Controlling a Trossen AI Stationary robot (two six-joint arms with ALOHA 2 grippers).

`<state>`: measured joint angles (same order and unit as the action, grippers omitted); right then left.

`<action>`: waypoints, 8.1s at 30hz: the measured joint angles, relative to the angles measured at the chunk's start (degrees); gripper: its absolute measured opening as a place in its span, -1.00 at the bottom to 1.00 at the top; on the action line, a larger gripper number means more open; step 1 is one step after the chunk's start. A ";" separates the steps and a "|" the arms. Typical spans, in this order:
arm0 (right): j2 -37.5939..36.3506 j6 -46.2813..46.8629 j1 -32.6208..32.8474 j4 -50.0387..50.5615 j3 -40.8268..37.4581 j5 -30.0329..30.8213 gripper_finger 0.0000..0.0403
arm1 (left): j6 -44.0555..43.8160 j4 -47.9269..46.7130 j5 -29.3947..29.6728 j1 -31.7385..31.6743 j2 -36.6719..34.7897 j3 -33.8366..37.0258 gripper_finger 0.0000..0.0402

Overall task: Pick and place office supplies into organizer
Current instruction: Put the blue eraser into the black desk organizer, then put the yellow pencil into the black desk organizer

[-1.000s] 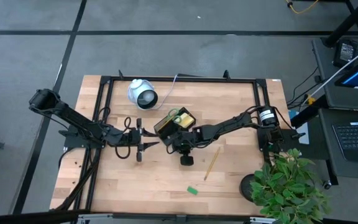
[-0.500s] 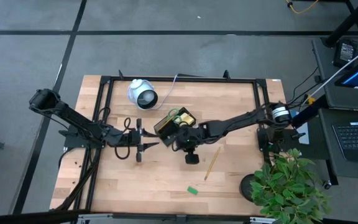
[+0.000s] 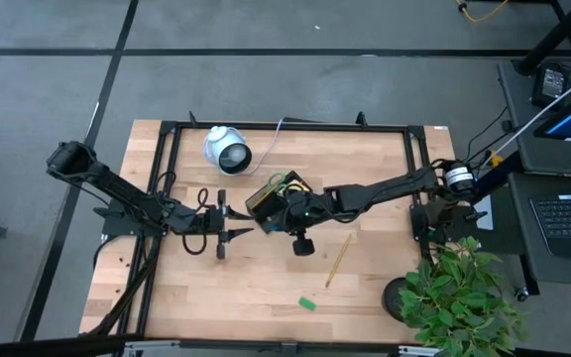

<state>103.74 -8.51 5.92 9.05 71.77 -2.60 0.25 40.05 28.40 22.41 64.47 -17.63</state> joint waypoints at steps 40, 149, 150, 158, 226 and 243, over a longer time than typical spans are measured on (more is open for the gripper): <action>10.73 -11.09 -4.25 -6.22 0.15 4.83 -0.85 | 1.01 0.00 0.00 0.00 -0.02 0.00 -0.38; -13.90 -7.08 16.23 23.83 -22.84 4.47 -0.36 | -8.48 -8.57 -2.64 4.71 15.19 -15.93 -0.38; -13.90 -7.11 15.96 23.59 -23.37 4.47 -0.36 | -8.48 -8.57 -2.59 4.90 15.19 -15.93 -0.38; -13.90 -9.94 13.43 20.74 -25.52 4.46 -0.36 | -8.48 -8.57 -2.45 4.87 15.19 -15.93 -0.38; -10.14 -17.46 8.45 16.60 -28.85 -4.08 -0.55 | -10.34 -8.52 0.42 4.87 15.19 -15.91 -0.38; -9.92 -13.40 8.52 17.03 -28.07 -3.87 -0.82 | -11.61 -8.52 0.42 4.87 15.19 -15.91 -0.38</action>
<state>93.83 -21.91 14.43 26.09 43.69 -6.47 -11.35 31.53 28.82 27.29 79.66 -33.54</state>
